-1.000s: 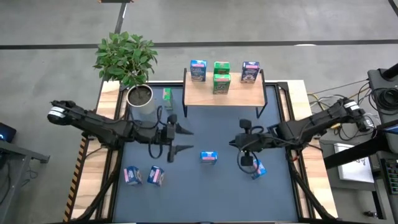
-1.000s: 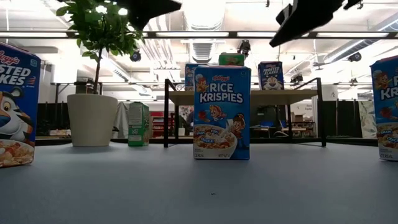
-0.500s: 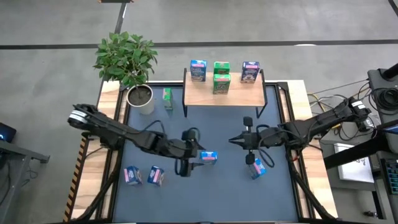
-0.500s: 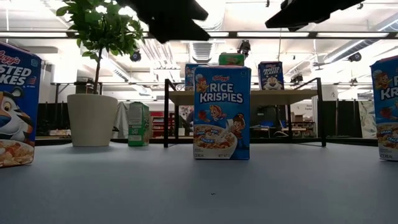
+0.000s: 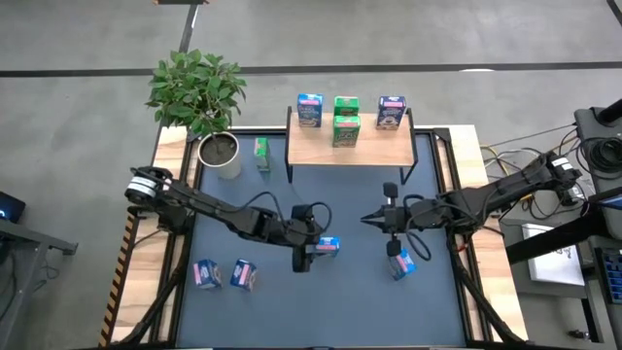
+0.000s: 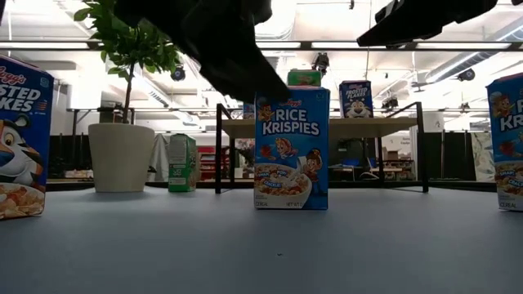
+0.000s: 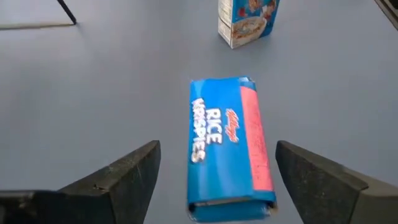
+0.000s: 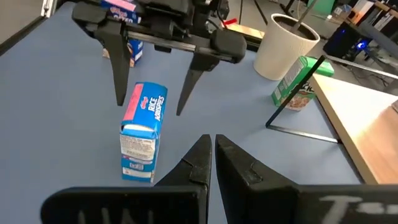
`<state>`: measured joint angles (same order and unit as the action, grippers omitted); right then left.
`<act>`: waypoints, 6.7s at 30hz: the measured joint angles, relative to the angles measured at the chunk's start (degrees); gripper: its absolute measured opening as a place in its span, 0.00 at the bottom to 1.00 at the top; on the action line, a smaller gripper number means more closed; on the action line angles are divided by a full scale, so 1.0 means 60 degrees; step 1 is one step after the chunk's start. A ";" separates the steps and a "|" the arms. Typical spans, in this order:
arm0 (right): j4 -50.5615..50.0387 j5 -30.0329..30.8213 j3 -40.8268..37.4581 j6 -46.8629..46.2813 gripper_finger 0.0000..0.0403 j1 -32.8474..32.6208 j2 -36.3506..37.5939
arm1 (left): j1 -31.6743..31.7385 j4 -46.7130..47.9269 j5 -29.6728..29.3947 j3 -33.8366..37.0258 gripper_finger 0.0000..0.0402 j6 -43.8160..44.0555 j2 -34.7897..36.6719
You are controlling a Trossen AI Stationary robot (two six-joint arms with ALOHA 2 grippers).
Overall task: Stack cereal on shelf
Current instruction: Put the left light blue cereal box on the shelf aligned with the other light blue cereal box
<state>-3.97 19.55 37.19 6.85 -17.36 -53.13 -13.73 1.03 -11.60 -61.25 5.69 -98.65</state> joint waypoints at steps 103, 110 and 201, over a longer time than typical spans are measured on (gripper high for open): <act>0.0001 0.0001 -0.0026 -0.0068 0.03 0.0004 -0.0090 | 0.7496 0.4247 0.3035 -0.4087 0.51 -0.5941 0.1261; 0.0001 0.0000 -0.0026 -0.0061 0.03 0.0006 -0.0090 | 0.7496 0.4493 0.3038 -0.4576 0.51 -0.5967 0.1271; 0.0004 0.0010 -0.0150 -0.0046 0.03 0.0004 -0.0094 | 0.6356 0.5226 -0.0461 -0.4007 0.04 -0.6046 0.0965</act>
<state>-3.95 19.61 36.29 6.57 -17.34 -53.69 24.40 32.38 -14.36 -85.30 -30.58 -92.86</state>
